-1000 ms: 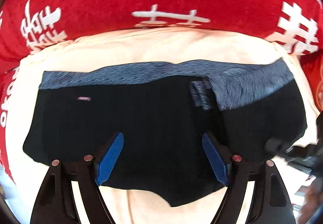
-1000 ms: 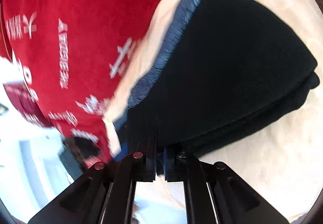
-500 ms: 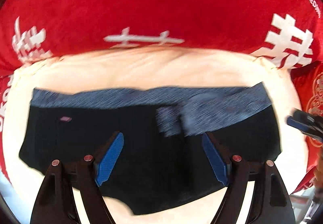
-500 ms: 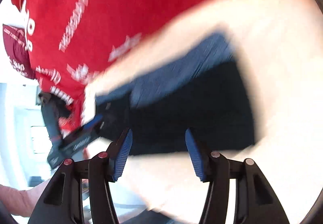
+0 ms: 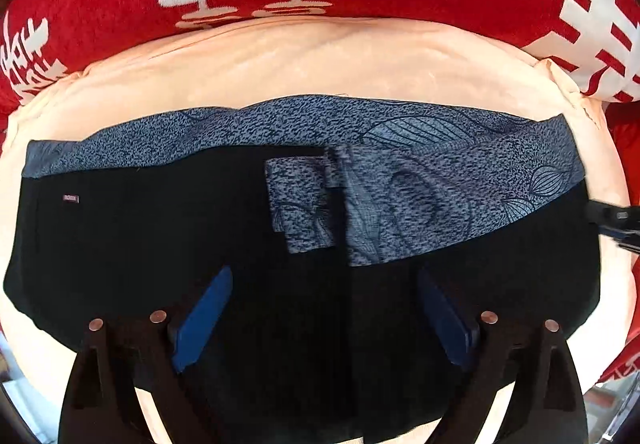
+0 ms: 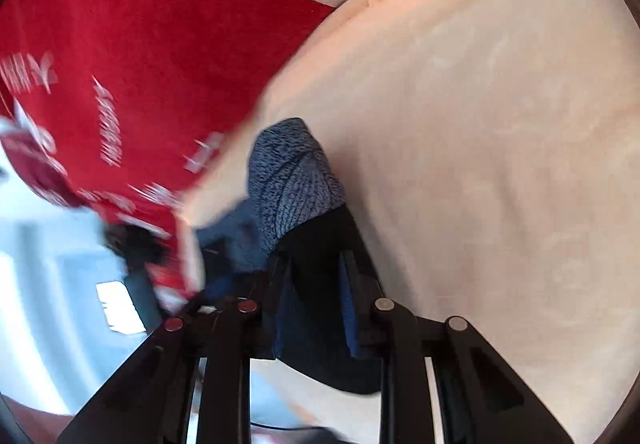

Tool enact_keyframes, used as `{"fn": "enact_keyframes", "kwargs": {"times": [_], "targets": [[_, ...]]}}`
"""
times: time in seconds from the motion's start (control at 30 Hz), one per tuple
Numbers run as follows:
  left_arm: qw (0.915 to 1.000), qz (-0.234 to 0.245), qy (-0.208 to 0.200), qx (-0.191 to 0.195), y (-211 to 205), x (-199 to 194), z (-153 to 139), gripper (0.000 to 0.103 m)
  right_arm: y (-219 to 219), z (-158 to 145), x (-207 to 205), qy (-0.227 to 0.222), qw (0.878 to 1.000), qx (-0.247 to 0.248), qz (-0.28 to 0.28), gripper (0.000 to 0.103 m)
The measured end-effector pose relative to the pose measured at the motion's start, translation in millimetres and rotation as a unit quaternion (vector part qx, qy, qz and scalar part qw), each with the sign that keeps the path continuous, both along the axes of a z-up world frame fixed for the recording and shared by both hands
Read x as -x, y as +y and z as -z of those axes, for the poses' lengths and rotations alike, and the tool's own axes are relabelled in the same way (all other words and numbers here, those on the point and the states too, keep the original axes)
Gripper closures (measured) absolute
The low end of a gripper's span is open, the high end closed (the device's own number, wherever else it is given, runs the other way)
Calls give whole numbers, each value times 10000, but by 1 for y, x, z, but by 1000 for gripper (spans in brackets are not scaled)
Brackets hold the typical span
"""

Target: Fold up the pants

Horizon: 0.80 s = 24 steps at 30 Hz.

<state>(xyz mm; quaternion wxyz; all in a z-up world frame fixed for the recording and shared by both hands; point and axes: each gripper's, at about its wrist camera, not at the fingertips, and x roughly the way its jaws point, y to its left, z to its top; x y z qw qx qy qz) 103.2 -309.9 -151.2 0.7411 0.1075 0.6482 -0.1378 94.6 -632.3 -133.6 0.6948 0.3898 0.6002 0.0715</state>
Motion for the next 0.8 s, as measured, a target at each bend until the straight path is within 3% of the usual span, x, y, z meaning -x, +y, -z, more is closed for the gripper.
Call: {"fn": "enact_keyframes", "kwargs": {"times": [0.03, 0.1, 0.2, 0.43, 0.6, 0.7, 0.8], "targets": [[10000, -2, -14, -63, 0, 0, -3, 9, 1, 6, -3, 156, 9995, 279, -25, 78], [9998, 63, -112, -165, 1, 0, -10, 9, 2, 19, -5, 357, 9988, 306, 171, 78], [9996, 138, -203, -157, 8, 4, -21, 9, 9, 10, 2, 260, 9973, 611, 326, 68], [9999, -101, -43, -60, 43, 15, -38, 9, 15, -16, 33, 339, 9904, 1330, 191, 56], [9990, -396, -18, 202, 63, 19, -43, 9, 56, -33, 44, 341, 9839, 1748, -114, 52], [9979, -542, -40, 354, 80, 20, -47, 0, 80, -40, 48, 345, 9828, 1795, -259, 46], [9972, -609, -132, 419, 99, 20, -51, 0, 112, -46, 47, 280, 9810, 1854, -502, 34]]}}
